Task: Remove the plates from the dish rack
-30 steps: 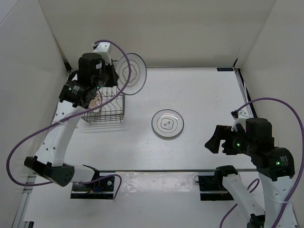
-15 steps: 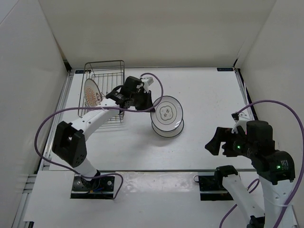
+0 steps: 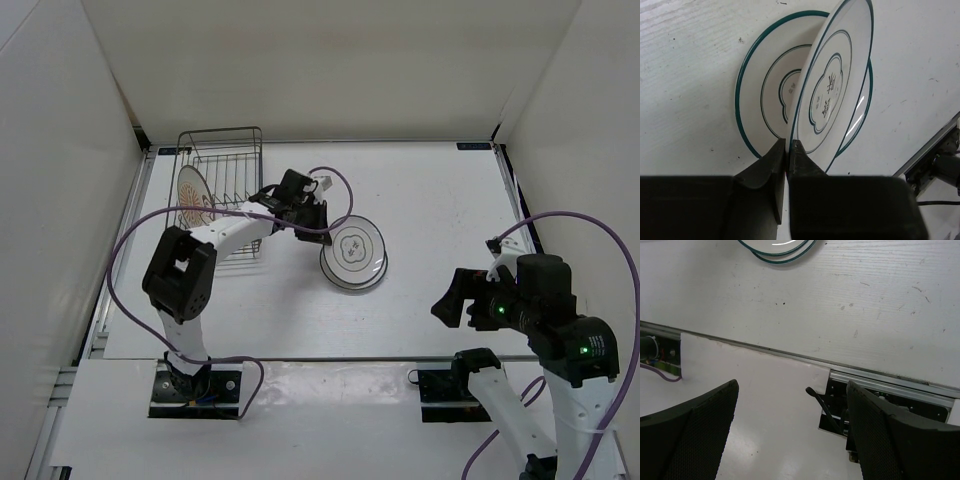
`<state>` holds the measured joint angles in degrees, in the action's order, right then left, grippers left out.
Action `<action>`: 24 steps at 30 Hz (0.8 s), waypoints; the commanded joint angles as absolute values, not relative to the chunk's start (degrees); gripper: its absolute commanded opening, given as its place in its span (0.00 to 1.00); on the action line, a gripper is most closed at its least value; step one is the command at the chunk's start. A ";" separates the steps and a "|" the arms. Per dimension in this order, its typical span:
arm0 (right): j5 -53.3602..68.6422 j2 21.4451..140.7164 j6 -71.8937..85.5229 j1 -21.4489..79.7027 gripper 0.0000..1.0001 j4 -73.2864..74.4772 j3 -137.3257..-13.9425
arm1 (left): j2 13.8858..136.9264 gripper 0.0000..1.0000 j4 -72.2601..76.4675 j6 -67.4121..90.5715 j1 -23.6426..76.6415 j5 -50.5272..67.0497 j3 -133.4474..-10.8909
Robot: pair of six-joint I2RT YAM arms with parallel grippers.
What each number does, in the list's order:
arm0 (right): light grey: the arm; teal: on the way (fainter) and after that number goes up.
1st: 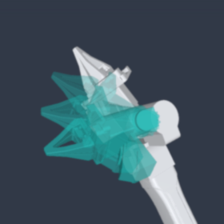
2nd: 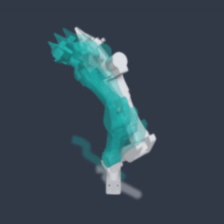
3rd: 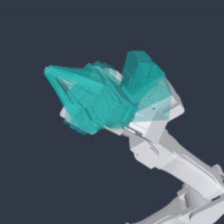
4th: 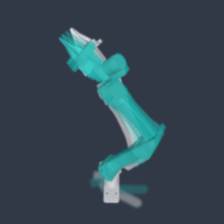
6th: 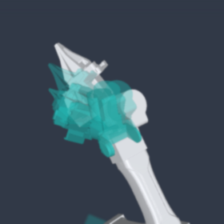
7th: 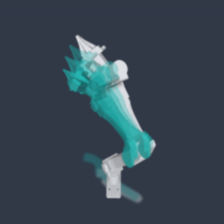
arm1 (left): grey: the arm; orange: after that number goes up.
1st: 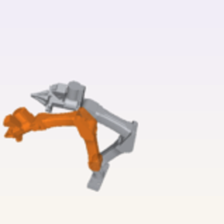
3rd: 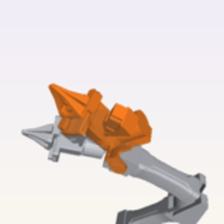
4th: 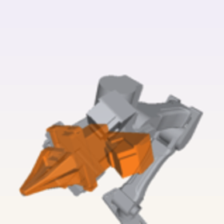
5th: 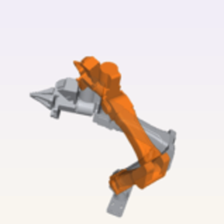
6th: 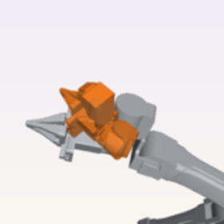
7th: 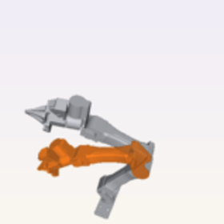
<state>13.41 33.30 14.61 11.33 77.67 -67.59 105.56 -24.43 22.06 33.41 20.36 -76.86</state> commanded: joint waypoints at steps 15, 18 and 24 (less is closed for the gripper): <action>12.13 33.40 14.94 12.04 0.90 84.38 -67.24 | 106.87 1.00 -33.04 16.44 33.57 15.47 -85.25; 12.13 33.31 15.03 12.13 0.90 84.29 -67.06 | 106.52 1.00 -36.46 15.21 34.27 14.33 -86.75; 12.04 33.22 14.94 11.87 0.90 84.37 -66.89 | 103.63 1.00 -46.29 9.34 37.52 3.62 -93.49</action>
